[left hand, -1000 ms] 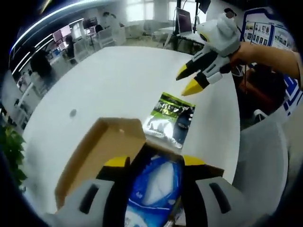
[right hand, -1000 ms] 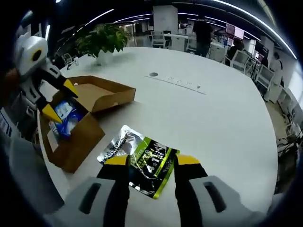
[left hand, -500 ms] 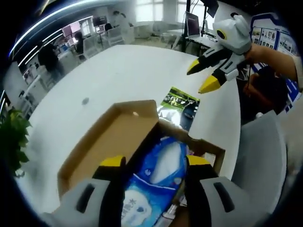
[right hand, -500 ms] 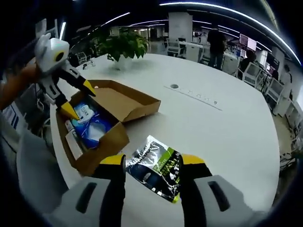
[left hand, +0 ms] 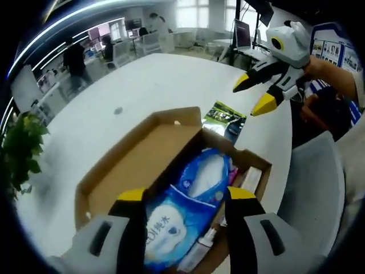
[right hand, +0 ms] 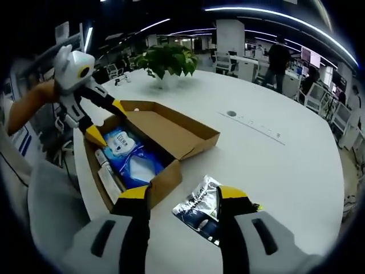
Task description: Operate the shoe box by opening the lid, removing the specified soft item, and placing it in the target area until the item is outside and the box remains undamaged.
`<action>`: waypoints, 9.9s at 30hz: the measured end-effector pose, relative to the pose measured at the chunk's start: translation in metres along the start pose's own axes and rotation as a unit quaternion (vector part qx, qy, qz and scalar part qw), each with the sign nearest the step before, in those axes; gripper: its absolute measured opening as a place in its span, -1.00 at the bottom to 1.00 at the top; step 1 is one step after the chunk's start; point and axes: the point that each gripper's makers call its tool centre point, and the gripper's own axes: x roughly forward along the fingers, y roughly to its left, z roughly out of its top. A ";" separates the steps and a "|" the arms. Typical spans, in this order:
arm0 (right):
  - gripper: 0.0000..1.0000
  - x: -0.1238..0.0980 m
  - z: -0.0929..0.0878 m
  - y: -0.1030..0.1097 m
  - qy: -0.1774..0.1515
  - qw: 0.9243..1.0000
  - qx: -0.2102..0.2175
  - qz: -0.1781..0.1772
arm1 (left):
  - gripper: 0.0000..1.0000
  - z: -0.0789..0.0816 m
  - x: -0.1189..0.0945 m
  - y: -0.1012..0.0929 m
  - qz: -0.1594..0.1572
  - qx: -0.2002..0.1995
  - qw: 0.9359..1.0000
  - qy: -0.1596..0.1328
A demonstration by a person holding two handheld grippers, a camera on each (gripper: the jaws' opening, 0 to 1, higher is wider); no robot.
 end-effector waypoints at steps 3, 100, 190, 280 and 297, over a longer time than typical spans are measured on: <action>-0.14 0.005 0.003 0.010 -0.002 1.000 -0.003 0.010 | 0.06 -0.009 -0.007 0.004 0.009 -0.013 1.000 -0.002; -0.53 0.184 0.018 0.113 0.063 0.991 -0.044 0.110 | -0.86 -0.157 -0.046 0.056 0.131 -0.318 0.939 -0.015; -0.98 0.136 0.013 0.075 0.035 0.997 -0.046 0.045 | -0.55 -0.117 -0.010 0.045 0.092 -0.201 0.974 0.041; -1.00 0.027 0.052 0.015 -0.057 0.996 0.069 -0.022 | -1.00 -0.012 -0.016 -0.007 0.014 -0.257 0.962 -0.088; -1.00 -0.001 0.028 -0.035 -0.044 0.993 0.092 -0.062 | -1.00 0.030 0.018 -0.036 -0.023 -0.249 0.964 -0.096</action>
